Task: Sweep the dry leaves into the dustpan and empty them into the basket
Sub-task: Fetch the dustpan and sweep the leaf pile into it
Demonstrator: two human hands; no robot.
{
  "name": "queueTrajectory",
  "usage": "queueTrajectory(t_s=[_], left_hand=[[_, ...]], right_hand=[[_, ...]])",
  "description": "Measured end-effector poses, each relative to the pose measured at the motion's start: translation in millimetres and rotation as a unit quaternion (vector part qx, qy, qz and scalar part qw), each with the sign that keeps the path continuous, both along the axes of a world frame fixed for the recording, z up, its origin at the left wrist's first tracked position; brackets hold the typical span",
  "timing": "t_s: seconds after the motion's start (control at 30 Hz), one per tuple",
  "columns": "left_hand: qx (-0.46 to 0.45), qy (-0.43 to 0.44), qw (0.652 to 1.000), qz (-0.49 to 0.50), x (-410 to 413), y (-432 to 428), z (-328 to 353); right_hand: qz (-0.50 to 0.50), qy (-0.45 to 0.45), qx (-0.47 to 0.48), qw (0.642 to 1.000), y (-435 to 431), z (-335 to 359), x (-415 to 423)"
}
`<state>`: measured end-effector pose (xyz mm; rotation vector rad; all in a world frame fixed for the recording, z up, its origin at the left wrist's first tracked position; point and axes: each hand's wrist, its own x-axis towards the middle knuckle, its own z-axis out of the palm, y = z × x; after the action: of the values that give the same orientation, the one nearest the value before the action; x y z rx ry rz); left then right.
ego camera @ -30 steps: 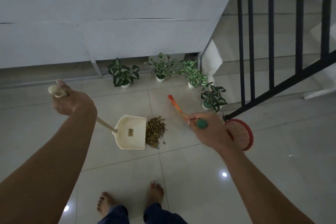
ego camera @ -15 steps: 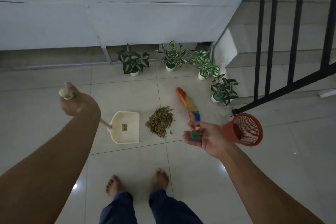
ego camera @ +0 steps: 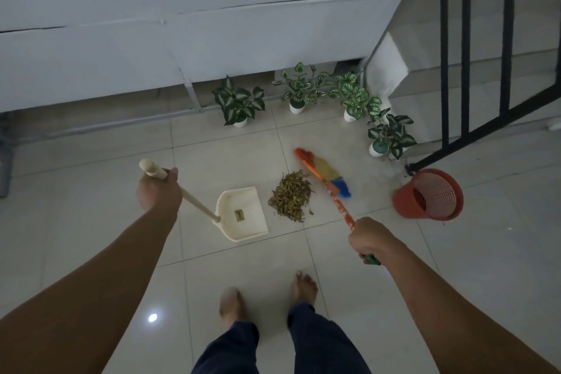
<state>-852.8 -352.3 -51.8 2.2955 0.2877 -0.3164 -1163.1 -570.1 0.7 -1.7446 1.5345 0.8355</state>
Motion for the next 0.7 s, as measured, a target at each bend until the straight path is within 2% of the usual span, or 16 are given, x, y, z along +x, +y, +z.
queueTrajectory(t_s=[0.23,0.43,0.7], left_hand=[[-0.022,-0.002,1.000,-0.006,6,-6,1],[-0.030,-0.003,1.000,0.005,18,-1,4],[-0.006,0.000,1.000,-0.022,23,-4,9]], right_hand=[[0.014,0.020,0.010,1.000,50,37,-9],[0.039,0.018,-0.031,0.999,75,60,-15],[0.039,0.015,-0.037,0.998,83,32,30]])
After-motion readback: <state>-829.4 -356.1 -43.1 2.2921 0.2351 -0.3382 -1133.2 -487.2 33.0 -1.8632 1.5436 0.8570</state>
